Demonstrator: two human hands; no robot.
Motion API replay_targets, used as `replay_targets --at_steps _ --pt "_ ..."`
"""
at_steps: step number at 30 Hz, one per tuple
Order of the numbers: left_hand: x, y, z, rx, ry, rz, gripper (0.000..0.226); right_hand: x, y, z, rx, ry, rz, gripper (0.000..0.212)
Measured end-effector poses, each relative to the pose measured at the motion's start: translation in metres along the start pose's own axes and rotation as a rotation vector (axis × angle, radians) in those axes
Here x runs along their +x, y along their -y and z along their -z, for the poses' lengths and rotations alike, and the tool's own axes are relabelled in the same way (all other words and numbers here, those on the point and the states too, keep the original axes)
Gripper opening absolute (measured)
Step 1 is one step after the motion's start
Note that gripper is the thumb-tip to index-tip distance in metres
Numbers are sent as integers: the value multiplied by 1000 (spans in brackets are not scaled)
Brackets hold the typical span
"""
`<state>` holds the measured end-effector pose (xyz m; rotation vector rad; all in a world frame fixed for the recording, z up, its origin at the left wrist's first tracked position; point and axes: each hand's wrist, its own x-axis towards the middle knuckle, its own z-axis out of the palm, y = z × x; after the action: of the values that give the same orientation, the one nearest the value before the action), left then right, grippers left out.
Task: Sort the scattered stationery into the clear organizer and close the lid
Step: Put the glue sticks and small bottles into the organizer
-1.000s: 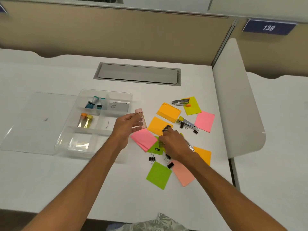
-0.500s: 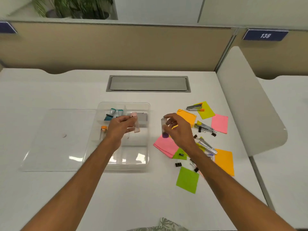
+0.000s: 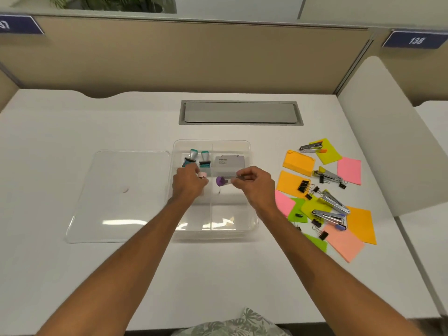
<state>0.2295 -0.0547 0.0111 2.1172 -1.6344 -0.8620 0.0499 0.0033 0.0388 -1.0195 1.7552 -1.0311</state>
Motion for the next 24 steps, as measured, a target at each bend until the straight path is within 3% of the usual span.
replay_targets --at_steps 6,11,14,24 --pt "4 4 -9 209 34 -86 37 -3 4 -14 -101 -60 -79 24" --pt "8 7 -7 189 67 -96 43 -1 9 -27 -227 -41 -56 21" --pt "13 12 2 119 82 -83 33 0 14 -41 -295 -23 -16 20" --pt "21 46 48 -25 -160 -148 20 1 23 -96 -680 209 284 24"
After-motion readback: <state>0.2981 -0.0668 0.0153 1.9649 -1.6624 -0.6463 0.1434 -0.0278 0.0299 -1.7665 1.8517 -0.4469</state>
